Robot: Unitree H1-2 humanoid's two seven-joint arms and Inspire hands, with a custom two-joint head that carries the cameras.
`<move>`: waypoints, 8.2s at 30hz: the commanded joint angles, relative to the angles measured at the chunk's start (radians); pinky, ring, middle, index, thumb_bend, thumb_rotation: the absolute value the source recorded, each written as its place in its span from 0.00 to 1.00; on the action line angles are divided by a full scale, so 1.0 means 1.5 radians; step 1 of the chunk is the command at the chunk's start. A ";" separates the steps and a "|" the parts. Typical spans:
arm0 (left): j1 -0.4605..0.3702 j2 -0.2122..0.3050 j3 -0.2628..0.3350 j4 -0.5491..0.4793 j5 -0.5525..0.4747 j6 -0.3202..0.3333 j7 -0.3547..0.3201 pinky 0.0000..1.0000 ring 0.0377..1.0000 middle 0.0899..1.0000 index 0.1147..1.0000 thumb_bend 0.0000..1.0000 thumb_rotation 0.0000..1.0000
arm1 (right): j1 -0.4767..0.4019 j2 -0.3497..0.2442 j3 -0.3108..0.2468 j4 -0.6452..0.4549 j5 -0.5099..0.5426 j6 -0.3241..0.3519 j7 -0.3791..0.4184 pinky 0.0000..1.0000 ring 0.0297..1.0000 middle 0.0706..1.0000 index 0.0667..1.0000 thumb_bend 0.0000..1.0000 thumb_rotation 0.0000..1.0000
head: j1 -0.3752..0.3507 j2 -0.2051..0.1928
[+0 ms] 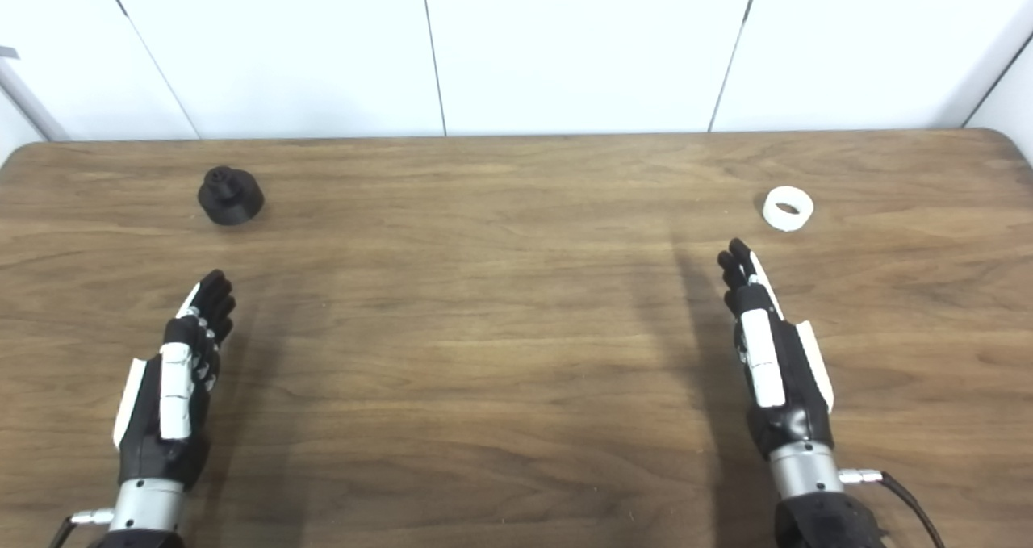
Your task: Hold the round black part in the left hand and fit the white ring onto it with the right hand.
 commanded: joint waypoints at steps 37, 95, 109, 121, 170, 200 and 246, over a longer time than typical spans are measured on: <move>0.019 -0.040 -0.059 0.062 0.110 -0.092 0.048 0.99 0.97 0.95 0.95 0.57 0.95 | 0.046 -0.030 -0.021 0.098 0.037 -0.121 0.023 1.00 1.00 1.00 1.00 0.43 1.00 | 0.178 -0.136; -0.449 0.204 -0.061 0.348 0.489 0.284 0.049 1.00 0.99 0.94 0.84 1.00 0.44 | 0.057 -0.026 -0.021 0.096 0.025 -0.113 0.020 1.00 0.99 0.96 1.00 0.47 1.00 | 0.159 -0.110; -0.541 0.198 -0.087 0.476 0.446 0.290 0.071 1.00 1.00 0.95 0.80 1.00 0.37 | 0.054 -0.021 -0.019 0.098 0.003 -0.118 0.008 1.00 0.96 0.93 1.00 0.51 1.00 | 0.147 -0.113; -0.574 0.200 -0.121 0.522 0.435 0.285 0.083 1.00 1.00 0.95 0.81 1.00 0.35 | 0.059 -0.018 -0.018 0.090 0.003 -0.114 0.007 1.00 0.97 0.93 1.00 0.50 1.00 | 0.139 -0.106; -0.478 0.251 -0.193 0.353 0.499 0.260 0.112 1.00 0.90 0.76 0.42 0.52 0.04 | 0.059 -0.017 -0.017 0.088 -0.010 -0.116 0.000 1.00 0.97 0.91 1.00 0.53 1.00 | 0.134 -0.091; -0.192 0.126 -0.312 -0.043 0.650 0.177 -0.011 1.00 0.86 0.76 0.42 0.52 0.06 | 0.049 0.014 0.037 0.065 -0.107 -0.116 -0.056 0.99 0.89 0.87 0.93 0.52 1.00 | 0.011 -0.062; -0.063 0.075 -0.389 -0.028 0.747 0.070 -0.066 1.00 0.93 0.82 0.42 0.52 0.06 | -0.121 -0.130 0.018 -0.115 -0.345 0.189 -0.058 0.86 0.87 0.83 0.68 0.79 0.22 | -0.175 0.065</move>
